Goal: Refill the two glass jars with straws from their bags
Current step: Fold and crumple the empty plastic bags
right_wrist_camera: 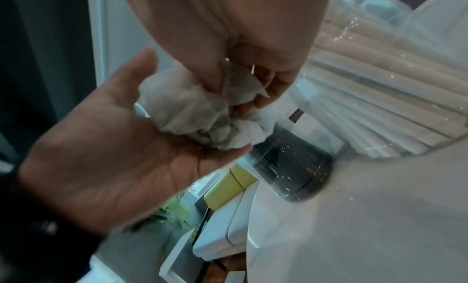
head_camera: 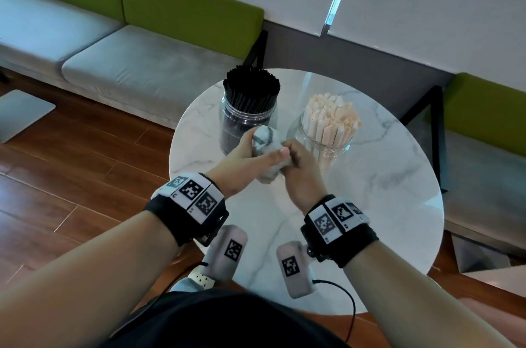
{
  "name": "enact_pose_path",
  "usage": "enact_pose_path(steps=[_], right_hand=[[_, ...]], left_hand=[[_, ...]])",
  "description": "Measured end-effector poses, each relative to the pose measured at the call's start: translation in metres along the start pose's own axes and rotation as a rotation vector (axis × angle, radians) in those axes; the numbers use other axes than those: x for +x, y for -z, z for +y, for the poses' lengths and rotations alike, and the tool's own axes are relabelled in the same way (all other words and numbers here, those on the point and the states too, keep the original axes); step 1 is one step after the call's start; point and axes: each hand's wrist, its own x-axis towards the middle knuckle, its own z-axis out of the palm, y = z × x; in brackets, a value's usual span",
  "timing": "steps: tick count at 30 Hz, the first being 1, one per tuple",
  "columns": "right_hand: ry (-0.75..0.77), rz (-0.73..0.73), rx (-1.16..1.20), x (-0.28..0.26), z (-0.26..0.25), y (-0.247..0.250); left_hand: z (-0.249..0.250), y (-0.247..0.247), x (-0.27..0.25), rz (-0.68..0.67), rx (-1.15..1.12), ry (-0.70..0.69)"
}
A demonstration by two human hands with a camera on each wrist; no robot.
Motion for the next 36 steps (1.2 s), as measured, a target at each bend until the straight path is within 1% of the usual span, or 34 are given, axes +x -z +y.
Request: enact_pose_path(steps=[2,4,5,6,8,9,10,13,14,16,19,21,23,25,26,28,29,30,32,34,35,36], right_hand=[[0.107,-0.042,-0.140,-0.003,0.000,-0.004],[0.200,-0.036,-0.381,-0.001,0.001,0.001],[0.208,-0.043,-0.455,0.000,0.002,0.007],[0.206,-0.067,-0.456,0.000,0.002,0.012],[0.189,-0.147,-0.377,-0.003,-0.001,0.017],[0.184,-0.163,-0.334,-0.006,-0.003,0.016],[0.177,-0.144,-0.296,-0.008,-0.001,0.014],[0.127,0.003,-0.105,-0.012,-0.003,0.015],[0.106,0.024,-0.044,-0.013,-0.005,0.018],[0.062,-0.019,-0.011,-0.011,-0.008,0.026],[-0.010,-0.149,-0.007,-0.005,-0.010,0.028],[-0.005,-0.131,-0.020,-0.002,-0.009,0.023],[0.017,-0.064,-0.064,0.001,-0.008,0.017],[0.025,0.016,-0.087,0.004,-0.007,0.012],[0.031,0.058,-0.103,0.006,-0.006,0.010],[0.071,0.143,-0.178,0.010,-0.006,0.004],[0.103,0.167,-0.225,0.011,-0.005,0.000],[0.137,0.169,-0.256,0.009,-0.006,-0.004],[0.205,0.098,-0.267,0.002,-0.010,-0.013],[0.262,-0.044,-0.259,-0.007,-0.014,-0.020],[0.258,-0.130,-0.245,-0.010,-0.015,-0.021],[0.207,-0.223,-0.213,-0.012,-0.013,-0.019]], left_hand=[[0.003,0.002,0.003,0.036,0.021,-0.042],[0.000,0.006,0.004,0.075,0.089,-0.088],[-0.001,0.008,0.004,0.101,0.103,-0.101],[-0.003,0.010,0.003,0.125,0.097,-0.115],[-0.005,0.011,0.005,0.165,0.101,-0.144],[-0.004,0.011,0.006,0.176,0.118,-0.153],[-0.004,0.011,0.008,0.175,0.132,-0.156],[0.001,0.014,0.011,0.169,0.128,-0.145],[0.001,0.017,0.011,0.174,0.131,-0.144],[0.001,0.022,0.010,0.166,0.152,-0.144],[-0.002,0.021,0.010,0.119,0.165,-0.131],[-0.003,0.015,0.011,0.111,0.150,-0.123],[-0.001,0.011,0.009,0.107,0.149,-0.097],[0.002,0.006,0.006,0.049,0.117,-0.048],[0.001,0.005,0.005,0.015,0.078,0.019],[0.003,0.005,0.004,0.003,0.018,0.204],[0.003,0.005,0.004,-0.008,-0.003,0.260],[0.001,0.007,0.008,-0.013,-0.031,0.264],[0.000,0.010,0.014,0.023,-0.129,0.213],[-0.003,0.017,0.020,0.121,-0.162,0.127],[-0.005,0.021,0.021,0.180,-0.134,0.077],[-0.007,0.027,0.023,0.225,-0.104,0.049]])
